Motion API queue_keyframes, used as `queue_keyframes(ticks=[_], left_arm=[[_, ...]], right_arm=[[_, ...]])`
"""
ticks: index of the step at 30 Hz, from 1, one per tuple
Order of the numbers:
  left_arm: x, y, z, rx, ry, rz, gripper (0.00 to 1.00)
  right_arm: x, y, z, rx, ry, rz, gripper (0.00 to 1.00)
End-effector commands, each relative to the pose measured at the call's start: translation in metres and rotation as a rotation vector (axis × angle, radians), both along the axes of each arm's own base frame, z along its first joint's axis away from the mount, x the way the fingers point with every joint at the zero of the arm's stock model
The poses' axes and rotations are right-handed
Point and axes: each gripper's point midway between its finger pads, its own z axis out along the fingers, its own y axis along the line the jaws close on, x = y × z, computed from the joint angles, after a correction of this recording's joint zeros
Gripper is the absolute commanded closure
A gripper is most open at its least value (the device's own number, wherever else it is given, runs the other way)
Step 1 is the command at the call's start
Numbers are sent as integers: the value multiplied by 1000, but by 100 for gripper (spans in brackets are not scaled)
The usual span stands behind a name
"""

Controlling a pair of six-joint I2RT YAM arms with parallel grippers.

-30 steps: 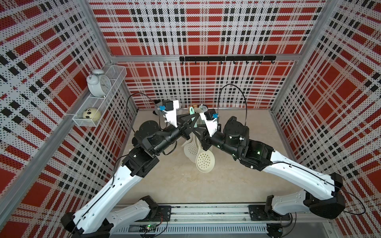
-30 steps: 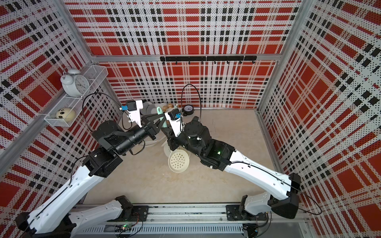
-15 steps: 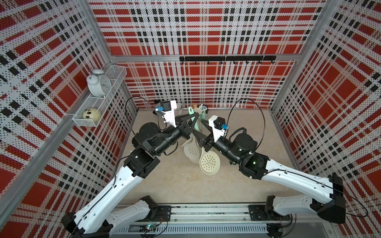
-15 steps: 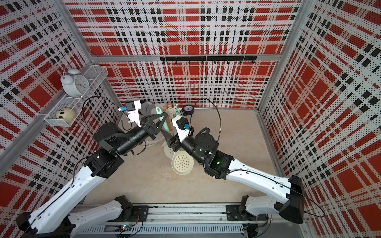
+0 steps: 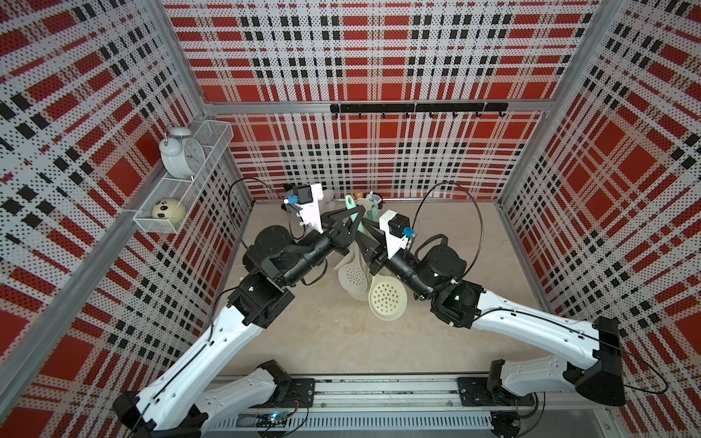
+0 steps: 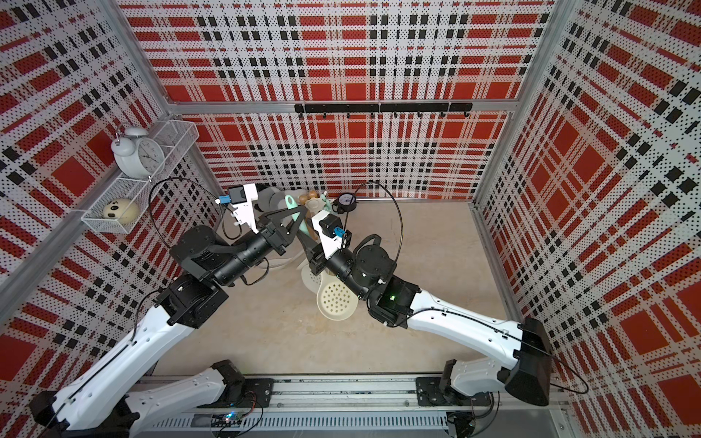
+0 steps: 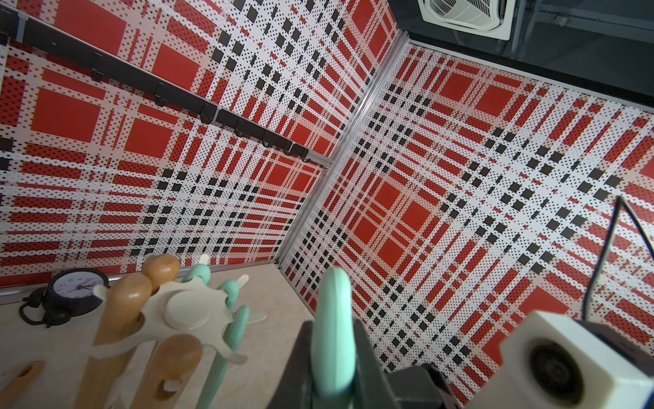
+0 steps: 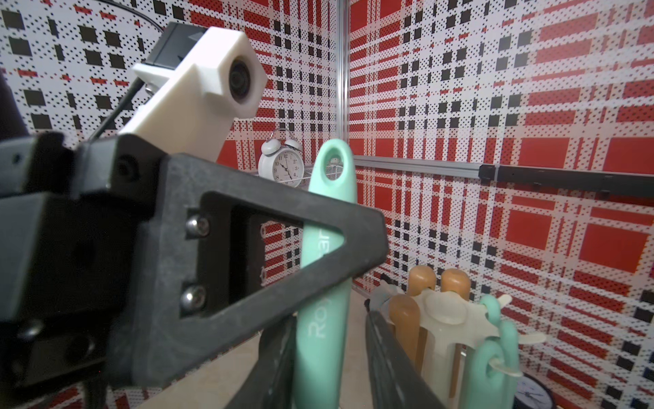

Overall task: Hang the skimmer on the kitchen utensil rack
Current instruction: Adjust the skimmer, then hang the skimmer on the rack.

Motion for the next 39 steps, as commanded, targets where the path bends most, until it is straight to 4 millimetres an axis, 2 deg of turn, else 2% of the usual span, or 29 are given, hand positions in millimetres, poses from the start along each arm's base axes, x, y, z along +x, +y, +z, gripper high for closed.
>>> queue_keyframes(ticks=[1,5,7,9,11,13,15,17,22,31,39], left_arm=[[-4,4,11,-30,-30,-2,100],[-1,7,9,-28,-27,12,100],[-2,8,10,-28,-38,2,100],[-7,11,17,-30,-76,-13,71],[-12,20,26,-30,-118,-5,48],[-14,35,34,-25,-149,30,39],[-11,55,35,2,-153,103,38],[-4,71,27,41,-132,163,37],[17,86,-1,114,-56,189,36],[33,78,-24,151,-7,140,36],[38,46,-44,242,37,130,36]], right_arm=[[-2,0,13,31,-12,8,77],[-5,-3,14,43,-6,19,100],[-6,-6,14,48,5,19,100],[-4,-11,10,43,38,-1,100],[-2,-20,6,46,75,-34,100],[2,-33,-4,36,126,-81,100],[7,-45,-20,-15,190,-141,100],[9,-53,-37,-69,240,-179,100],[11,-63,-61,-149,320,-226,100],[13,-52,-66,-215,349,-213,100],[19,-49,-63,-221,345,-238,100]])
